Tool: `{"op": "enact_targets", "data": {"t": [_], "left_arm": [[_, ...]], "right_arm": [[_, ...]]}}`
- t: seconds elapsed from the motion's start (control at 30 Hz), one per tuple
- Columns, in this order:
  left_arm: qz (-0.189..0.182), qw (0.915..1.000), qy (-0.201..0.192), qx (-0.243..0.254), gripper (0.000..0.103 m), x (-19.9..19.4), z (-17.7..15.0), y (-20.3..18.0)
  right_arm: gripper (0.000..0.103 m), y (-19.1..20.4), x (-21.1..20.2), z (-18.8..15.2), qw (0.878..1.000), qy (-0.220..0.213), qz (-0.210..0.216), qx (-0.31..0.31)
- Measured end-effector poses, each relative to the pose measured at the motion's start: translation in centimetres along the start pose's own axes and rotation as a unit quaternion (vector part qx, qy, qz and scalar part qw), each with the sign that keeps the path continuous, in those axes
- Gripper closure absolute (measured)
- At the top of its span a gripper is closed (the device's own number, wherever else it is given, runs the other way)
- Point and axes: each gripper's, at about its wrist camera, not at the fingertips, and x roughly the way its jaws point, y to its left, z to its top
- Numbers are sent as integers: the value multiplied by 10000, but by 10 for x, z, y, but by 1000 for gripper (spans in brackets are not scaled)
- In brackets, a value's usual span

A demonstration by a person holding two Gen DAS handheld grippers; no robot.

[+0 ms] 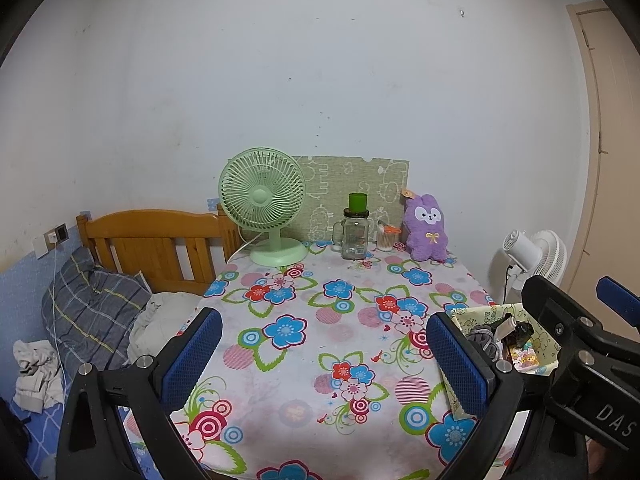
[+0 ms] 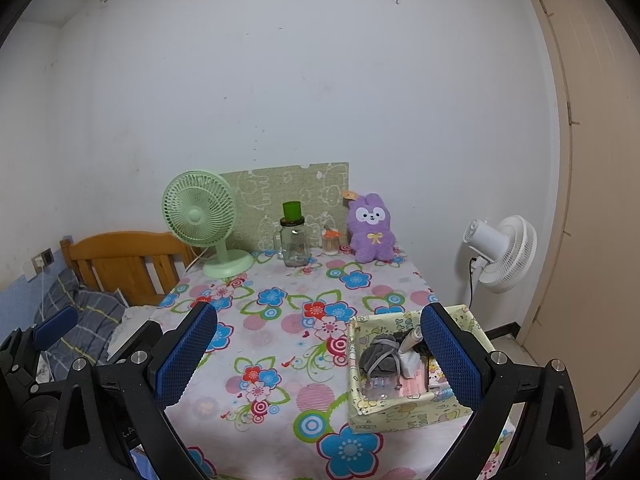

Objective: Organize soft objects

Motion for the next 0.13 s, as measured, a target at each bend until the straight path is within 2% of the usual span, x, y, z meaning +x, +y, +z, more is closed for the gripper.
{"op": "enact_targets", "data": {"t": [0.13], "left_arm": [[5,10000,10,8,0,1,0,0]], "right_arm": [[0,0,2,-1,10000,10,-5,2]]}}
